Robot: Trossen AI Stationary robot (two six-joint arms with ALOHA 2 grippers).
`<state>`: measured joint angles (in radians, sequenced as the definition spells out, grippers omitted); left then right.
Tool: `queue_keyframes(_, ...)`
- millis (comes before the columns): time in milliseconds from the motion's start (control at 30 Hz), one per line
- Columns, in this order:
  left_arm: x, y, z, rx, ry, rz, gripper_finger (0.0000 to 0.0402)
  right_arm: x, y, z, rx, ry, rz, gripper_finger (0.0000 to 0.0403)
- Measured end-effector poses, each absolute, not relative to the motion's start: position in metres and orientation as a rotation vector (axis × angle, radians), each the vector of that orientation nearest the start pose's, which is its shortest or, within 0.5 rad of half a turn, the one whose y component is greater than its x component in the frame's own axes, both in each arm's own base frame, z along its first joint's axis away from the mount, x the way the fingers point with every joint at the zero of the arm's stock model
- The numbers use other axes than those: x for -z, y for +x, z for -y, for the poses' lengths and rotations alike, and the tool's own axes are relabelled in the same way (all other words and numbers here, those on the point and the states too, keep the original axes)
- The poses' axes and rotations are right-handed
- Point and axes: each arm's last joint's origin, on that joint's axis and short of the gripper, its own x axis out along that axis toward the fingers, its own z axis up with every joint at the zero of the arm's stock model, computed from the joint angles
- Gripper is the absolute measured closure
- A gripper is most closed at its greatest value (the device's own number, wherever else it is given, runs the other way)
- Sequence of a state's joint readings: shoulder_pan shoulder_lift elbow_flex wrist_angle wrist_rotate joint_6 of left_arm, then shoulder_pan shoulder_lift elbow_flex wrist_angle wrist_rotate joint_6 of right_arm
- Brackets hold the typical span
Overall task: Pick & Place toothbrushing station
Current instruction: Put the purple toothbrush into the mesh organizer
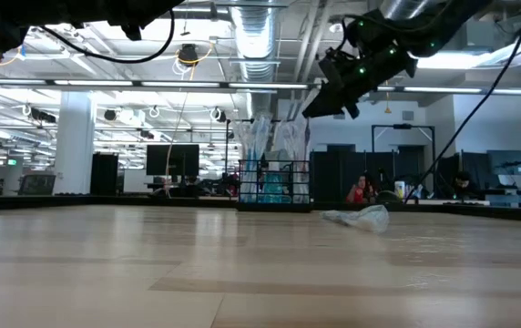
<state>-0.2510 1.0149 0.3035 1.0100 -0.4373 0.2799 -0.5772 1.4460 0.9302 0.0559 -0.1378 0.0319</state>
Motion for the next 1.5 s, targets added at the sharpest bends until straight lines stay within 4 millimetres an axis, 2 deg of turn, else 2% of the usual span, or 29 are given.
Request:
queue_keyframes(100,-0.241,0.192,0.037,-0.223,0.176,0.253,0.0294,-0.248,0.262,0.173,0.441,0.220,-0.434,0.0398)
queue_keyframes(400,-0.241,0.192,0.037,-0.222,0.176,0.253,0.0294,-0.245,0.261,0.182,0.428,0.240,-0.420,0.0398)
queue_keyframes(700,-0.241,0.192,0.036,-0.226,0.177,0.252,0.0294,-0.211,0.275,0.195,0.407,0.291,-0.464,0.0397)
queue_keyframes(833,-0.241,0.192,0.036,-0.226,0.177,0.252,0.0294,-0.204,0.281,0.199,0.407,0.294,-0.448,0.0389)
queue_keyframes(1100,-0.241,0.192,0.036,-0.227,0.177,0.251,0.0294,-0.201,0.282,0.194,0.394,0.304,-0.479,0.0352)
queue_keyframes(1500,-0.240,0.192,0.036,-0.228,0.178,0.248,0.0294,-0.201,0.282,0.194,0.389,0.288,-0.483,0.0346)
